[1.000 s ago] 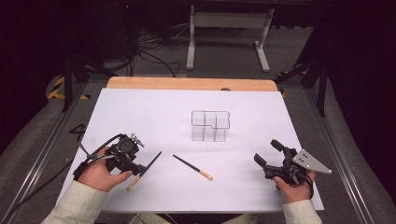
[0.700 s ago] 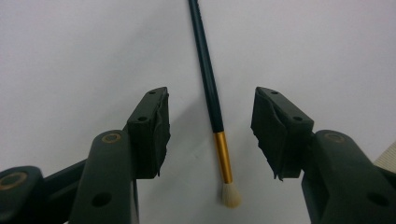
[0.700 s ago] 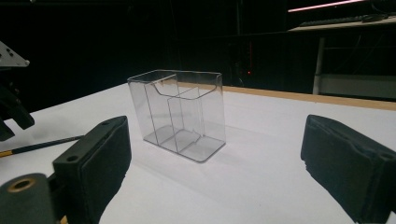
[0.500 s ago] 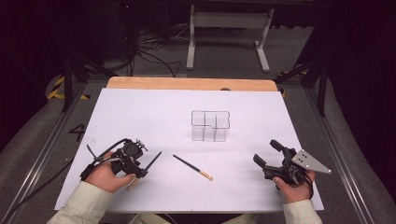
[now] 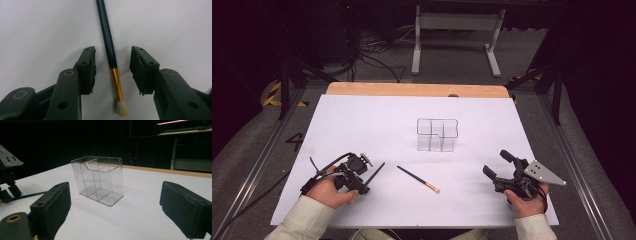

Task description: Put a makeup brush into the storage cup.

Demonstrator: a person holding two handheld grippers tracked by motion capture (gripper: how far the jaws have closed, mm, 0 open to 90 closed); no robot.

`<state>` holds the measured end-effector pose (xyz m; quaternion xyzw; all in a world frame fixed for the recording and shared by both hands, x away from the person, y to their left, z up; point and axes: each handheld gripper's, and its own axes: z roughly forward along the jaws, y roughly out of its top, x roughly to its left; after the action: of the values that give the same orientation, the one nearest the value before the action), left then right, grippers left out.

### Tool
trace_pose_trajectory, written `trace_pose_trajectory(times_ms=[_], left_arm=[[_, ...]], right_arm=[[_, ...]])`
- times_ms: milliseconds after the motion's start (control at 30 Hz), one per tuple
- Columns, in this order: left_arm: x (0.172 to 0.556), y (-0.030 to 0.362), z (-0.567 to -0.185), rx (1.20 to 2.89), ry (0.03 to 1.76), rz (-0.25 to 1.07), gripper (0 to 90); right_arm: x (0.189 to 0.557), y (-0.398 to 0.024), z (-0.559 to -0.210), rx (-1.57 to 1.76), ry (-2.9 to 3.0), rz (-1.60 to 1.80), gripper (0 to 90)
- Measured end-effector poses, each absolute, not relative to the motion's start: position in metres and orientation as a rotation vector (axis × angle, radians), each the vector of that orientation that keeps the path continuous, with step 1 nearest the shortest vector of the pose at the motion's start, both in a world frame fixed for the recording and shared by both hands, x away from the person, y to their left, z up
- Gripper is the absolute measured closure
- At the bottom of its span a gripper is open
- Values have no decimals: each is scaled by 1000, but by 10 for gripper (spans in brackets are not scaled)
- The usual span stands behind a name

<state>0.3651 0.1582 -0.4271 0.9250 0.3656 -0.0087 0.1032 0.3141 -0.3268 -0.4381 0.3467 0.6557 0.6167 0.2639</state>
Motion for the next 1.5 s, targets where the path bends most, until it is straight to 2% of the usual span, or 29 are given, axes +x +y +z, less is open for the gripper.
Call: trace_pose_trajectory(times_ms=[333, 500, 967, 1433, 1500], left_arm=[[362, 156, -427, 2755, 1068, -5, 651], [362, 155, -427, 2774, 1072, 10, 731], [365, 153, -426, 2782, 1115, -3, 823], [364, 156, -416, 2759, 1062, -56, 826], [362, 157, -407, 2741, 1037, -43, 826]], right_arm=[[313, -327, -438, 945, 1785, 1675, 136], [314, -326, -439, 947, 1788, 1673, 136], [314, -326, -438, 941, 1796, 1673, 153], [314, -323, -433, 894, 1864, 1655, 280], [313, -322, -431, 856, 1876, 1661, 331]])
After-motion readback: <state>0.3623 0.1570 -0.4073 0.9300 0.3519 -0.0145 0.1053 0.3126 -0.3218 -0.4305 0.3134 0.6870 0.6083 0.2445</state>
